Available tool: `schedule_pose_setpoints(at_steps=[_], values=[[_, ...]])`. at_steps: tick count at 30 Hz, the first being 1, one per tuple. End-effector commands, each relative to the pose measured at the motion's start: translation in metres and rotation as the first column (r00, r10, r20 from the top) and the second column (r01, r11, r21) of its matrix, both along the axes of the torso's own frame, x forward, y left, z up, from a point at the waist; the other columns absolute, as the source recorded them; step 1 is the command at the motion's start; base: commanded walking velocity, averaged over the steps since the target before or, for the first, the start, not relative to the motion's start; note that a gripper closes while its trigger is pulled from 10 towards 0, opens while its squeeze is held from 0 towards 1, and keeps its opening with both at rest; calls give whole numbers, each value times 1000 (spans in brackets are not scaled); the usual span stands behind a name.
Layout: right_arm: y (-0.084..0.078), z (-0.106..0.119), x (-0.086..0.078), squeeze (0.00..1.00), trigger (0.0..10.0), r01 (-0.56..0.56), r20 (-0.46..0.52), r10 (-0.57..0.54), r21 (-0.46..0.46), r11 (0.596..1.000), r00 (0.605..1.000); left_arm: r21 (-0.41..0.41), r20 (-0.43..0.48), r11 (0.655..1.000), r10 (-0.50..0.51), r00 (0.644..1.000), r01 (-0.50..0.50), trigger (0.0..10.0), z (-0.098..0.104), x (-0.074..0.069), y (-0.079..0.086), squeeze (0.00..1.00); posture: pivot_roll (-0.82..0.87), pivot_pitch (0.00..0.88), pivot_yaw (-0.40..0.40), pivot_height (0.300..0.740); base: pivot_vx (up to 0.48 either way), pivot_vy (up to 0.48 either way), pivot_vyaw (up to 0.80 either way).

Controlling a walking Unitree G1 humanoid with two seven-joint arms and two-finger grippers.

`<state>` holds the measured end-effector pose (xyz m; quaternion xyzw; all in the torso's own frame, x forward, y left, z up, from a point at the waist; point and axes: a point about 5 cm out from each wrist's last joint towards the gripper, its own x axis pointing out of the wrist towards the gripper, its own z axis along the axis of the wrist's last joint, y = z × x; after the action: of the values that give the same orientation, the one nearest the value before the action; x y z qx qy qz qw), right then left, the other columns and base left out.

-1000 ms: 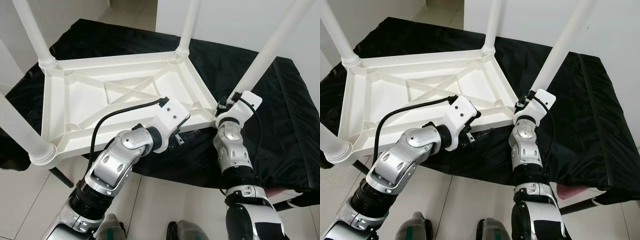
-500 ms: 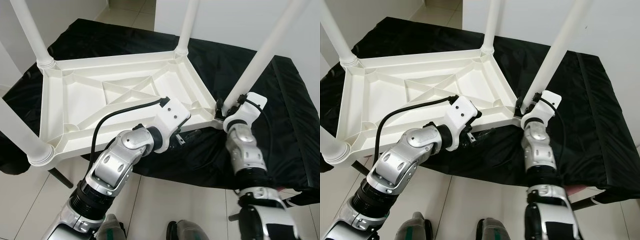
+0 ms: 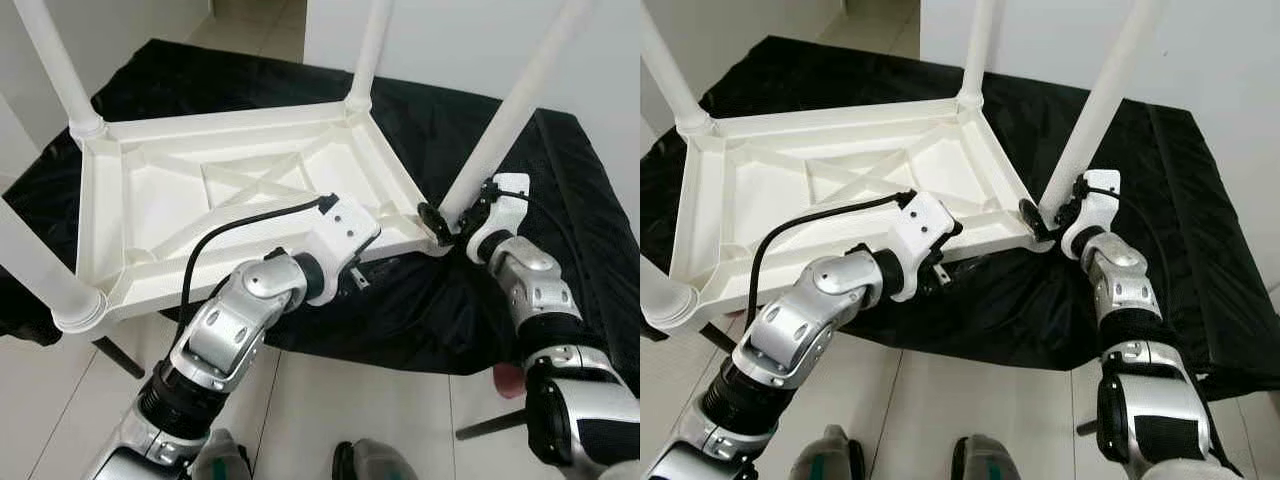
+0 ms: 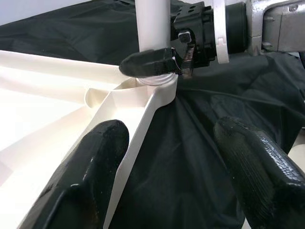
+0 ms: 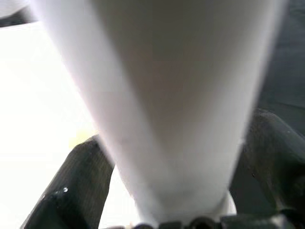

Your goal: Building children table

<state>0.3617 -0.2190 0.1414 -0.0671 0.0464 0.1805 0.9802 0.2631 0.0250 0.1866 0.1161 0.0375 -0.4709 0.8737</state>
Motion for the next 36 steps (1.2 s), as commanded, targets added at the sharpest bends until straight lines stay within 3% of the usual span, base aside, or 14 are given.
schedule_pose_setpoints(at_steps=[1, 6, 7, 8, 19, 25, 27, 30, 31, 33, 34, 36], values=[[1, 1, 2, 0, 10000, -42, -3, 42, -27, 999, 999, 3, 10, 1000, 1, 1000, -1, 10000, 3, 0, 0, 0, -17, 15, -40, 740, 0, 0, 0], [8, 5, 8, 0, 10000, -85, -6, 85, -28, 996, 996, 6, 12, 1000, 1, 1000, -1, 10000, 3, 1, 1, 0, -10, 11, -38, 740, 0, 0, 0], [10, 5, 10, 0, 2314, -93, -7, 93, -33, 995, 996, 6, 13, 1000, 2, 1000, -2, 10000, 3, 0, 1, 0, -8, 13, -39, 740, 0, 0, 0], [12, 4, 10, 0, 0, -98, -10, 98, -36, 995, 995, 6, 14, 1000, 4, 1000, -4, 10000, 3, 0, 1, 0, -1, 12, -43, 740, 0, 0, 0], [5, -6, 6, 0, 0, -96, -32, 96, -2, 995, 995, 4, 13, 1000, 12, 1000, -12, 10000, 3, -1, 2, 0, -5, 14, -47, 740, 0, 0, 0], [0, -8, 3, 0, 0, -36, -4, 36, 33, 999, 999, 2, 10, 1000, 7, 1000, -7, 10000, 3, -1, 1, 0, -12, 20, -46, 740, 0, 0, 0], [-2, -7, 3, 0, 0, 9, 12, -10, 49, 999, 1000, 2, 9, 1000, 5, 1000, -5, 10000, 3, -2, 0, 0, -17, 23, -45, 740, 0, 0, 0], [2, -3, -1, 0, 0, 173, 74, -182, 114, 978, 981, 2, 5, 1000, -3, 1000, 3, 10000, 2, -3, 0, 0, -25, 26, -42, 740, 0, 0, 0], [2, -3, -1, 0, 0, 173, 74, -182, 114, 978, 981, 2, 5, 1000, -3, 1000, 3, 10000, 2, -3, 0, 0, -25, 26, -42, 740, 0, 0, 0], [6, -6, -7, 0, 0, 336, 74, -352, 167, 927, 933, 2, 2, 1000, -7, 1000, 7, 10000, 1, -3, -1, 0, -27, 28, -45, 740, 0, 0, 0], [6, -6, -7, 0, 0, 336, 74, -352, 167, 927, 933, 2, 2, 1000, -7, 1000, 7, 10000, 1, -3, -1, 0, -27, 28, -45, 740, 0, 0, 0], [12, -10, -14, 0, 0, 432, 70, -449, 174, 885, 891, 2, 1, 1000, -11, 1000, 11, 10000, 1, -4, -2, 0, -32, 29, -45, 740, 0, 0, 0]])
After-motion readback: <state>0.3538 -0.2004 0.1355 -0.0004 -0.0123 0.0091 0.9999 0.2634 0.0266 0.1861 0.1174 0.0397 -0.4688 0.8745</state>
